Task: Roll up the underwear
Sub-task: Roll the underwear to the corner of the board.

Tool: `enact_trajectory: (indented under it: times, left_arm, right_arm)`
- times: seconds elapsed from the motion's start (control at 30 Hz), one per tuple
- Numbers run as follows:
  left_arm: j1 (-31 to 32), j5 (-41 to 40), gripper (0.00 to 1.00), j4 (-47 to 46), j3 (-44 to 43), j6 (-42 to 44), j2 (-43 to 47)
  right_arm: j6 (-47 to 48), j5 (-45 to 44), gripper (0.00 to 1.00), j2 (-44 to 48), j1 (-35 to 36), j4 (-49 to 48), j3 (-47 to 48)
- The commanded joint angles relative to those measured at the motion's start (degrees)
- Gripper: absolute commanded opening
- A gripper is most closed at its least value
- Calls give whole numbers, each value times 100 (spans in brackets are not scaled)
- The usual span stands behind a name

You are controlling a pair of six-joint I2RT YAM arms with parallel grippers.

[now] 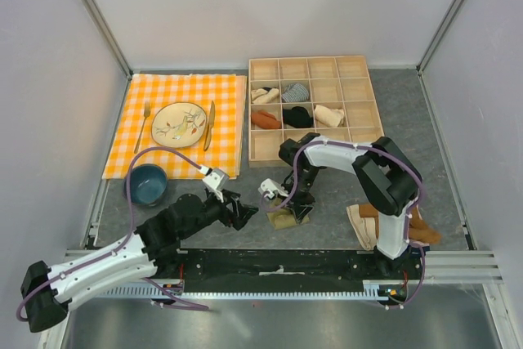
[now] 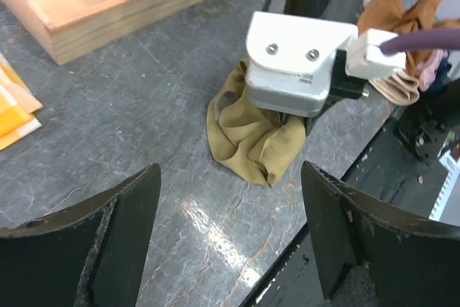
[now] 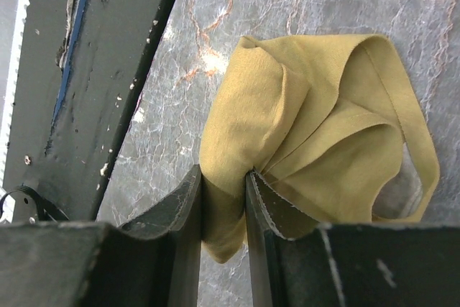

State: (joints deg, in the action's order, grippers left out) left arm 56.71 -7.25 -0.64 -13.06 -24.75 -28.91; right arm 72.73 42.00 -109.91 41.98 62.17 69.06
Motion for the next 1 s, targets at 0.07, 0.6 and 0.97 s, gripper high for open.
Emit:
enact_trajectory:
  times: [0.07,0.6,0.97]
  left_arm:
    - [147,671,83,-313,-425,1277,-851]
    - [1439,154,83,-586,-1022,2185,-2655]
    - [1932,-233,83,-753,-1181,2300,-3305]
  right_arm:
    - [-136,-95,25,-338,-5,164,178]
    - [-434,28,25,-672,-23,427,635]
    - [-628,-16,25,-743,-14,436,644]
